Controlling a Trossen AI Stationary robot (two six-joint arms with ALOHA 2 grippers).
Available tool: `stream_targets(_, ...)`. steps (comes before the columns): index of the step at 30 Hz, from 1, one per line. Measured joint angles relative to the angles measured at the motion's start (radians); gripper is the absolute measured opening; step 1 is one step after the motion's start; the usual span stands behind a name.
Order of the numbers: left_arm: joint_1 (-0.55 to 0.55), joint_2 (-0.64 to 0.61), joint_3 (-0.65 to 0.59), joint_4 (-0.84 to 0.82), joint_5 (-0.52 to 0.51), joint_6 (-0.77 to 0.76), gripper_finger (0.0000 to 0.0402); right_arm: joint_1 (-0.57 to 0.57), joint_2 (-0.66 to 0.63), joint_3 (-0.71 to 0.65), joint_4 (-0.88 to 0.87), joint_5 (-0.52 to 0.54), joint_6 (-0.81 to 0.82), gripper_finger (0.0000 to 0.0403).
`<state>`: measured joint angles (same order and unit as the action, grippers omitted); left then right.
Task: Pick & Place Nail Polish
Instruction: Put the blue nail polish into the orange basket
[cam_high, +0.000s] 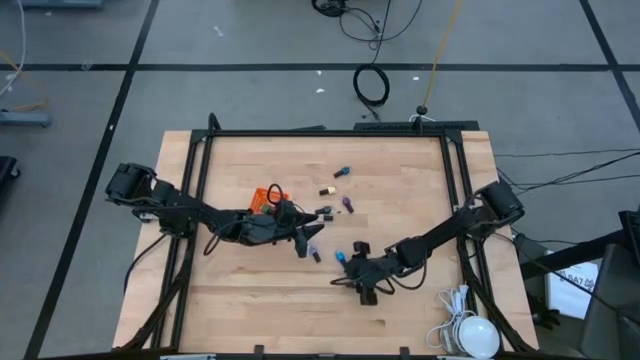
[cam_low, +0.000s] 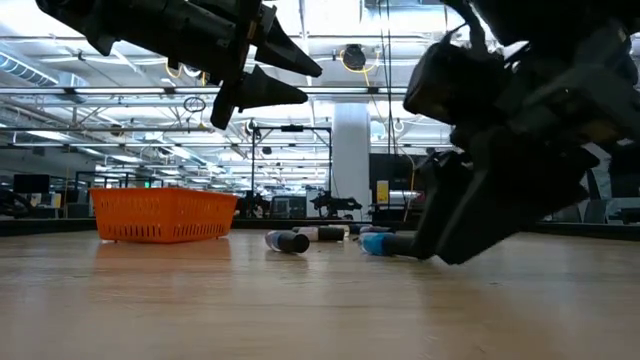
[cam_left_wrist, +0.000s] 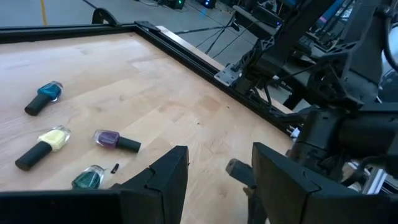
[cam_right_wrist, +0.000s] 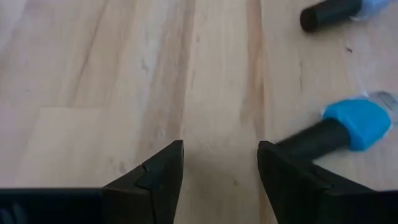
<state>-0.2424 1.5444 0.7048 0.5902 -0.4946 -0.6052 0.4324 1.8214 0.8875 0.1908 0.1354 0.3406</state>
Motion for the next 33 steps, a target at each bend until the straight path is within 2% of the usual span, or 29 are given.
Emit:
stream_targets(5, 0.0, 0.0, 0.0, -0.01, 0.0, -0.002, 0.0175, 0.001, -0.023, 0.001, -0.031, 0.0, -0.01, 0.0187)
stream_targets(8, 0.0, 0.0, 0.0, -0.014, 0.0, -0.002, 0.0175, 0.001, -0.048, 0.001, -0.109, 0.05, -0.012, 0.0183)
stream_targets(16, 0.0, 0.0, 0.0, -0.02, 0.0, -0.002, 0.0175, 0.0, -0.106, 0.001, -0.189, 0.09, -0.015, 0.018)
stream_targets(22, 0.0, 0.0, 0.0, -0.02, 0.0, -0.002, 0.0175, -0.009, -0.121, 0.001, -0.228, 0.157, -0.194, 0.018)
stream_targets(26, 0.0, 0.0, 0.0, -0.021, 0.0, -0.002, 0.0175, -0.048, -0.121, 0.001, -0.199, 0.15, -0.283, 0.018)
stream_targets(29, 0.0, 0.0, 0.0, -0.021, 0.0, -0.002, 0.0175, -0.09, -0.12, 0.001, -0.192, 0.136, -0.271, 0.018)
stream_targets(33, 0.0, 0.0, 0.0, -0.021, 0.0, -0.002, 0.0175, -0.127, -0.098, 0.001, -0.178, 0.049, -0.226, 0.018)
